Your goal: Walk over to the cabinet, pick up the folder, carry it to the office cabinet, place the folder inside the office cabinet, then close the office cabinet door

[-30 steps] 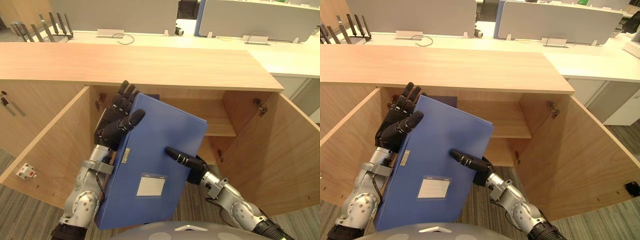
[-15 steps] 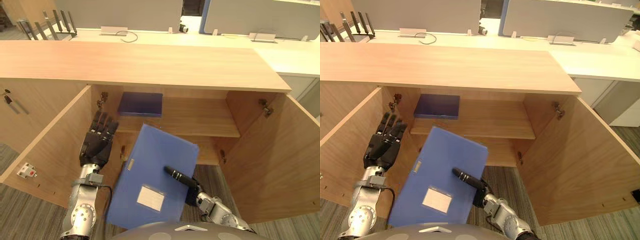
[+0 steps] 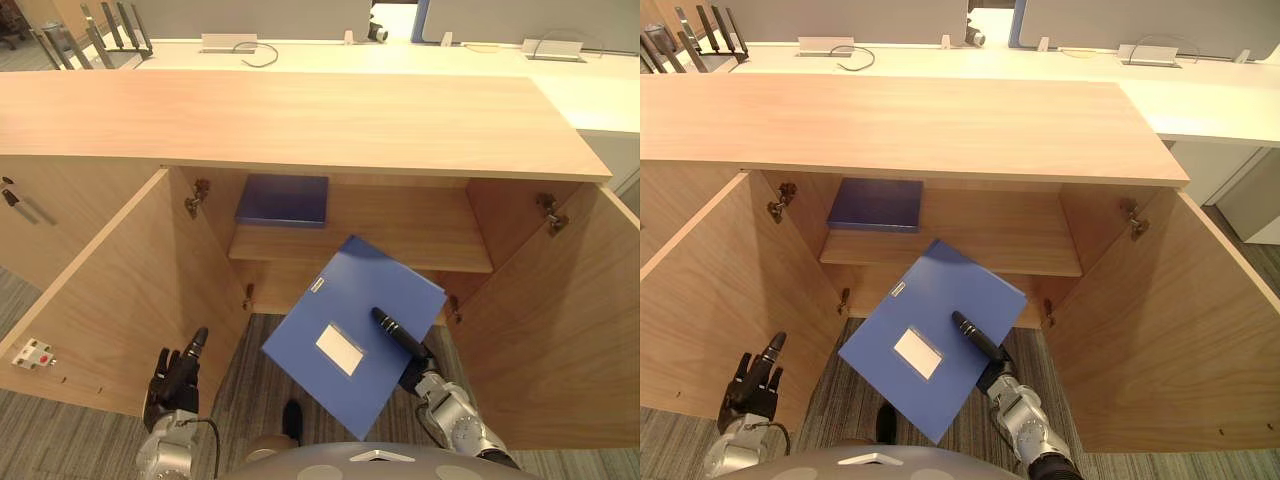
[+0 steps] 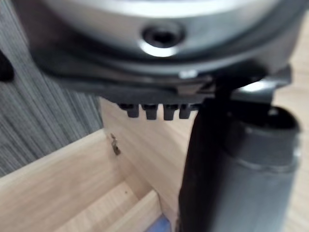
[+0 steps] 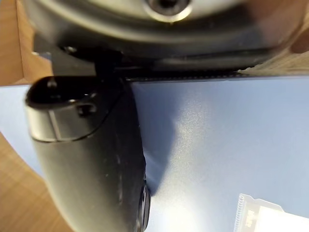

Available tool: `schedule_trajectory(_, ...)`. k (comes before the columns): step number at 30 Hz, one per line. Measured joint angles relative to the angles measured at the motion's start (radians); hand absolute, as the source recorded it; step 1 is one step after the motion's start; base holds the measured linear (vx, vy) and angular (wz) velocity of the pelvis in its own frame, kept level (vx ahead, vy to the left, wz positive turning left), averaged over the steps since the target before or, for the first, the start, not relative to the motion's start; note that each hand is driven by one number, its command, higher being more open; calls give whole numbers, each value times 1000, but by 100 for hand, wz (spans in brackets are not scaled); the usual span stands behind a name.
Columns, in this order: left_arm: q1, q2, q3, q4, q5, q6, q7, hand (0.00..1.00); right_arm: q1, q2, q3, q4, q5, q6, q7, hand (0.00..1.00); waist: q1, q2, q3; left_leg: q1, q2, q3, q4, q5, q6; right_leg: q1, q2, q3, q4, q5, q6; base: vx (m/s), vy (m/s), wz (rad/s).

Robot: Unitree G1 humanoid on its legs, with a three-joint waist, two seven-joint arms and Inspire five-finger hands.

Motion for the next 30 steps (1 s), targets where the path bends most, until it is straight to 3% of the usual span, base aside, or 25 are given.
schedule_trajectory(4,-2,-18,1,65,18,10,2,100,-23,51,-56,-1,84,-33,-43,0,3,6,16,4,-2,4,0,-4,0,3,-3,2,0,0,1,-6,-15,-3)
schedule_trajectory(8,-15,-25,18,232,124,38,4,100,-81,110,-117,-1,236,-117,-107,0,8,9,19,22,-6,29,0,-25,0,9,-11,20,2,1,7,-16,-14,-16)
schedule_trajectory(13,-23,-37,84,410,247,62,45,100,-211,127,-212,53,275,-175,-202,0,21,17,50,31,-22,39,0,-37,12,13,-29,28,7,-2,22,-22,-6,-4)
schedule_trajectory(18,-48,-37,84,432,277,62,45,100,-292,116,-250,173,273,-174,-243,0,35,22,68,32,-48,40,0,-48,28,11,-56,27,17,-6,45,19,8,2)
schedule_trajectory(21,-71,-37,77,432,308,62,46,100,-366,108,-277,267,279,-174,-281,0,49,27,73,35,-58,43,0,-56,39,7,-68,28,26,18,85,49,33,-1)
schedule_trajectory(23,-81,-37,64,434,311,62,48,100,-386,99,-277,269,278,-174,-288,0,51,38,82,41,-60,43,0,-66,52,-17,-77,34,81,23,90,126,114,-10)
schedule_trajectory(24,-80,-38,53,434,315,62,56,100,-402,96,-276,269,279,-173,-296,0,53,79,100,97,-50,67,5,-84,77,-146,-117,86,402,54,44,216,196,-36)
schedule_trajectory(25,-81,-31,60,433,315,61,62,100,-405,105,-275,268,279,-174,-296,0,65,89,101,112,-42,80,5,-93,82,-187,-133,68,503,77,-3,196,172,-36)
schedule_trajectory(27,-85,-24,60,429,315,61,63,100,-406,111,-275,268,279,-173,-297,0,72,88,102,132,-49,85,6,-100,91,-194,-161,32,538,77,-4,92,46,-9)
schedule_trajectory(29,-87,-22,62,419,316,58,63,100,-410,113,-273,268,279,-170,-296,0,76,96,104,140,-42,73,6,-103,94,-207,-173,-43,538,27,-37,74,0,4)
schedule_trajectory(30,-88,-22,66,420,319,59,63,100,-410,114,-273,268,279,-168,-296,0,75,99,105,143,-38,65,6,-105,96,-208,-169,-65,526,7,-37,26,-41,9)
